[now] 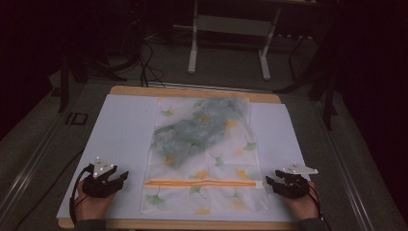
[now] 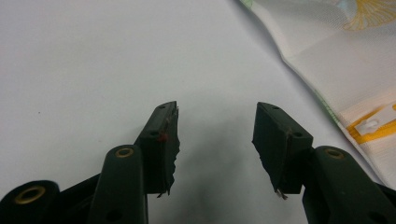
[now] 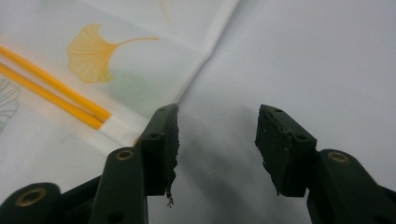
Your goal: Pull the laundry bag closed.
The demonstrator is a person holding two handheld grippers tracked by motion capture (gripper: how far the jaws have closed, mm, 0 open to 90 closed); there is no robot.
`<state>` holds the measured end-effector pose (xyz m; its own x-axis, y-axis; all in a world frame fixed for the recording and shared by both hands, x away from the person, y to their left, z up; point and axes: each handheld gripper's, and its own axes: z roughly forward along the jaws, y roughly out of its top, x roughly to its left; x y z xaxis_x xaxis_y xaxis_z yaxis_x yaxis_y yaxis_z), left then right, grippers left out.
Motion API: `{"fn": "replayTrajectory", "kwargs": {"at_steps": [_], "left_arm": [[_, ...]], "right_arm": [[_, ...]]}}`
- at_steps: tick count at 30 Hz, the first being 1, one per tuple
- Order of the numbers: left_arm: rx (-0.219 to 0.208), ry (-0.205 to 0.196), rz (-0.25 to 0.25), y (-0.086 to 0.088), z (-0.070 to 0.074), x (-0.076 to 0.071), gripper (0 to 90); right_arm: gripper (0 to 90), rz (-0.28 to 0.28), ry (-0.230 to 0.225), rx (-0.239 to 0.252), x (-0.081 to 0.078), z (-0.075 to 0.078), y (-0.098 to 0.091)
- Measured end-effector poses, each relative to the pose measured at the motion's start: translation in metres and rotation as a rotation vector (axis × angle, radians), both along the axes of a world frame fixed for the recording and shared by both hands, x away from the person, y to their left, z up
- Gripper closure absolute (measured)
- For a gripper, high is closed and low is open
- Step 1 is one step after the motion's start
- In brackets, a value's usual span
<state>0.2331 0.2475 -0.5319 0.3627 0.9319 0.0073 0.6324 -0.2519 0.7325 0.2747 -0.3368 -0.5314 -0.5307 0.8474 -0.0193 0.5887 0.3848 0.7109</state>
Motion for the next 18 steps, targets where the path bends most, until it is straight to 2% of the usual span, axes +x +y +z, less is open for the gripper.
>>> {"fn": "replayTrajectory", "kwargs": {"at_steps": [5,8,15,18], "left_arm": [[-0.038,-0.005,-0.007,0.000,0.001,-0.001,49.6],[-0.050,0.014,0.000,0.000,0.002,0.000,50.2],[-0.052,0.007,-0.067,-0.006,0.004,-0.001,51.7],[-0.054,0.012,-0.095,-0.010,0.004,0.000,52.2]], "right_arm": [[49.8,0.043,-0.001,-0.023,0.000,0.005,0.007],[50.2,0.067,-0.005,-0.006,0.002,0.009,0.012],[51.4,0.142,-0.001,0.004,0.010,0.019,0.028],[51.6,0.183,0.005,-0.009,0.013,0.022,0.037]]}}
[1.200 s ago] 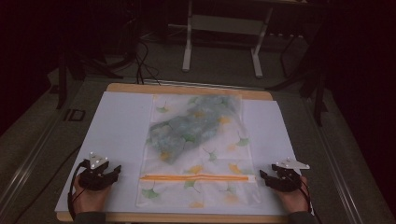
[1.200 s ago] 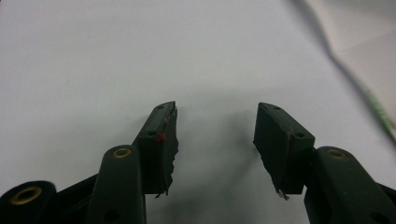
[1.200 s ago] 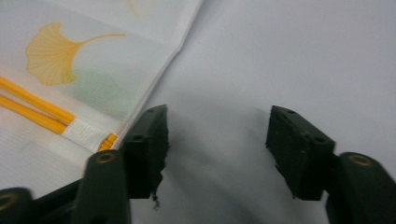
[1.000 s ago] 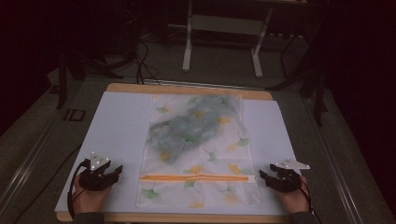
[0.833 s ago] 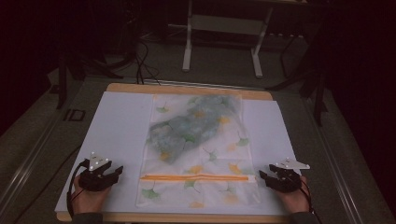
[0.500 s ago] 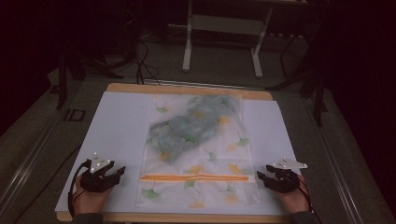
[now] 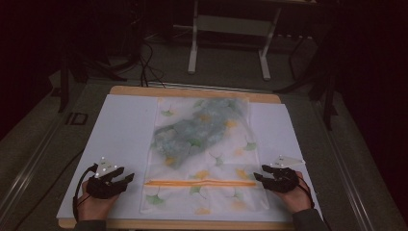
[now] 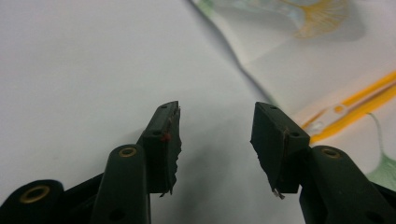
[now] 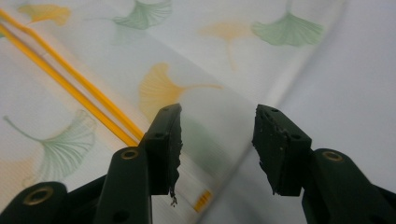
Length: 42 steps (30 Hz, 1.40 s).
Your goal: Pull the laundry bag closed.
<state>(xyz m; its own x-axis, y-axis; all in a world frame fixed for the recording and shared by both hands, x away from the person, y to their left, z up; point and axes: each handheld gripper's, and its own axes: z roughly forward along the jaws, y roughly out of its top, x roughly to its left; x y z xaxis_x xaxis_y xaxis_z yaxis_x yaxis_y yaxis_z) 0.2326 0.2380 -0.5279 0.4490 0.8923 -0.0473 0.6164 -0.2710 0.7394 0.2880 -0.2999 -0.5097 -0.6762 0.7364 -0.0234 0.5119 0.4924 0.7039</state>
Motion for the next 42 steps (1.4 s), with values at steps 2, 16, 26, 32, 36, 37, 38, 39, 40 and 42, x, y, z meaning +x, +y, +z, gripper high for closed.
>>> {"fn": "replayTrajectory", "kwargs": {"at_steps": [2,16,26,32,36,37,38,39,40,42], "left_arm": [[0.003,0.001,-0.007,-0.001,0.000,0.000,51.7],[-0.003,0.006,-0.019,0.000,0.000,0.000,50.6],[0.015,0.011,-0.034,-0.001,0.001,0.000,50.5],[0.016,0.004,-0.049,-0.002,0.002,-0.001,54.1],[0.011,0.005,-0.052,-0.001,0.002,-0.001,56.4],[0.009,0.005,-0.051,-0.001,0.002,-0.001,56.6],[0.007,0.004,-0.052,-0.001,0.002,-0.001,57.2],[0.009,0.003,-0.051,-0.001,0.002,-0.001,57.8],[0.012,0.003,-0.051,-0.001,0.002,-0.001,58.4],[0.016,0.001,-0.056,0.000,0.002,-0.002,58.9]], "right_arm": [[51.9,0.040,0.006,-0.006,0.004,0.000,0.009],[53.7,0.174,0.019,-0.017,0.011,0.003,0.047],[56.5,0.271,0.022,-0.032,0.017,0.008,0.073],[57.6,0.329,0.027,-0.041,0.021,0.010,0.094],[57.4,0.346,0.027,-0.043,0.022,0.011,0.102],[57.4,0.353,0.028,-0.046,0.022,0.011,0.105],[57.3,0.358,0.027,-0.045,0.023,0.011,0.107],[57.2,0.364,0.028,-0.043,0.023,0.011,0.110],[56.9,0.375,0.029,-0.045,0.025,0.012,0.115],[56.9,0.380,0.028,-0.045,0.025,0.013,0.116]]}}
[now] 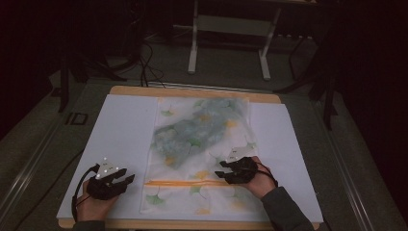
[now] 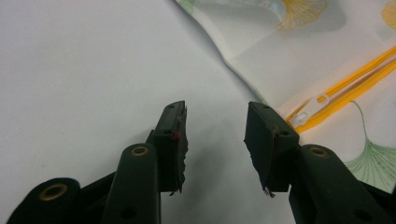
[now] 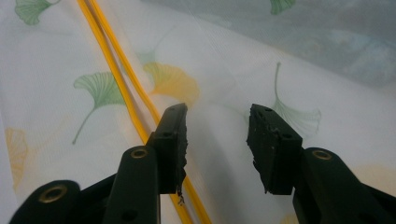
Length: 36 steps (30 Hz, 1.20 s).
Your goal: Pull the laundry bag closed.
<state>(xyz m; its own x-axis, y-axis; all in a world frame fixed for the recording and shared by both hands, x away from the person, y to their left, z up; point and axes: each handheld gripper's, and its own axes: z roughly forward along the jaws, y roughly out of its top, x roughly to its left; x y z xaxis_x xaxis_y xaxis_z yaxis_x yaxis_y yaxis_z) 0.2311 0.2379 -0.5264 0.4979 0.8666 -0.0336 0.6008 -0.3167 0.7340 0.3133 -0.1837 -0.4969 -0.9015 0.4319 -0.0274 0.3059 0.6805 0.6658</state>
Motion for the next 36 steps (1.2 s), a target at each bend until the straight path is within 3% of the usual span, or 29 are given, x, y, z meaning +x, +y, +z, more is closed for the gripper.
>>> {"fn": "replayTrajectory", "kwargs": {"at_steps": [23,36], "left_arm": [[0.008,-0.009,0.035,0.001,0.004,0.000,52.1],[0.013,0.001,0.022,-0.001,0.003,0.001,51.5]], "right_arm": [[57.8,0.137,0.018,-0.009,0.008,-0.003,0.051],[58.2,0.213,0.026,-0.026,0.006,-0.005,0.087]]}}
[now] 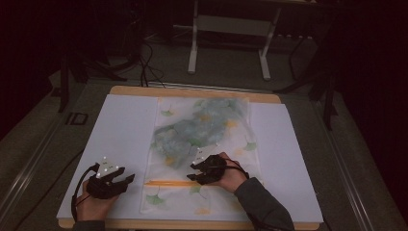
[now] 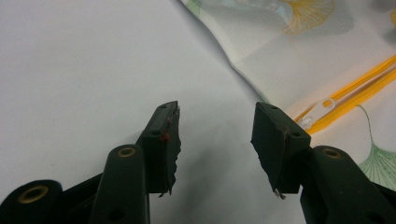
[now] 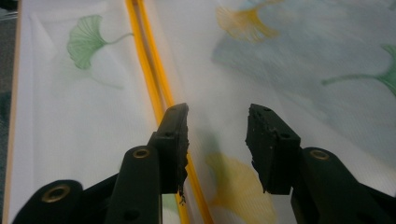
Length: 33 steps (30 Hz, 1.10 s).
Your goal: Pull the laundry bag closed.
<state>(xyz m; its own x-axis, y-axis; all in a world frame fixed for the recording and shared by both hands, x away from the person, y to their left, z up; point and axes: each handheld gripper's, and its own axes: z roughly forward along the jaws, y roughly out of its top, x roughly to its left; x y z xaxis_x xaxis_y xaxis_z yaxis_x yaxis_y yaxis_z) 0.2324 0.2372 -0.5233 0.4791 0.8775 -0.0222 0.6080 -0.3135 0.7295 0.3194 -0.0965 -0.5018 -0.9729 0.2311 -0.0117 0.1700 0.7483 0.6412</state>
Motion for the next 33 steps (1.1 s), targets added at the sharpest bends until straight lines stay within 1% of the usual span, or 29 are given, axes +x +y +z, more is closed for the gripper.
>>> {"fn": "replayTrajectory", "kwargs": {"at_steps": [1,3,4,6,8,10,12,14,16,18,20,21,25,30,33], "left_arm": [[0.001,-0.002,0.000,0.000,0.000,0.000,51.5],[0.004,-0.007,-0.002,0.000,0.000,0.000,51.6],[0.012,-0.009,0.001,0.000,-0.001,0.000,51.8],[0.030,-0.014,0.018,0.001,-0.001,0.000,52.4],[0.032,-0.020,0.026,0.002,-0.002,-0.001,52.2],[0.030,-0.018,0.029,0.003,-0.002,-0.001,52.4],[0.027,-0.016,0.031,0.004,-0.002,-0.001,52.5],[0.026,-0.015,0.028,0.004,-0.003,-0.001,52.9],[0.025,-0.009,0.026,0.004,-0.003,0.000,53.9],[0.026,-0.016,0.022,0.004,-0.003,-0.001,54.5],[0.019,-0.012,0.026,0.004,-0.002,-0.001,54.7],[0.019,-0.016,0.029,0.004,-0.002,-0.001,54.5],[0.024,-0.020,0.023,0.003,-0.002,-0.001,53.9],[0.017,-0.022,0.023,0.002,-0.001,-0.001,53.9],[0.017,-0.021,0.025,0.003,-0.001,-0.001,54.0]], "right_arm": [[58.2,0.000,0.000,0.000,0.000,0.000,0.000],[58.5,0.011,0.000,-0.002,-0.001,0.000,0.006],[58.8,0.015,0.000,-0.002,-0.002,0.000,0.008],[60.5,0.030,0.002,-0.004,-0.002,0.001,0.013],[61.8,0.045,0.006,-0.003,-0.003,0.001,0.019],[63.4,0.062,0.003,-0.005,-0.004,0.000,0.027],[63.4,0.065,0.004,-0.007,-0.004,0.000,0.029],[63.0,0.073,0.005,-0.005,-0.005,-0.002,0.036],[63.0,0.077,0.004,-0.006,-0.005,-0.002,0.038],[63.0,0.085,0.004,-0.006,-0.006,-0.003,0.043],[63.1,0.091,0.007,-0.005,-0.006,-0.004,0.047],[63.1,0.093,0.006,-0.009,-0.007,-0.004,0.050],[63.3,0.110,0.001,-0.009,-0.008,-0.005,0.059],[65.2,0.121,0.001,-0.007,-0.010,-0.005,0.067],[67.2,0.134,0.004,-0.007,-0.012,-0.006,0.076]]}}
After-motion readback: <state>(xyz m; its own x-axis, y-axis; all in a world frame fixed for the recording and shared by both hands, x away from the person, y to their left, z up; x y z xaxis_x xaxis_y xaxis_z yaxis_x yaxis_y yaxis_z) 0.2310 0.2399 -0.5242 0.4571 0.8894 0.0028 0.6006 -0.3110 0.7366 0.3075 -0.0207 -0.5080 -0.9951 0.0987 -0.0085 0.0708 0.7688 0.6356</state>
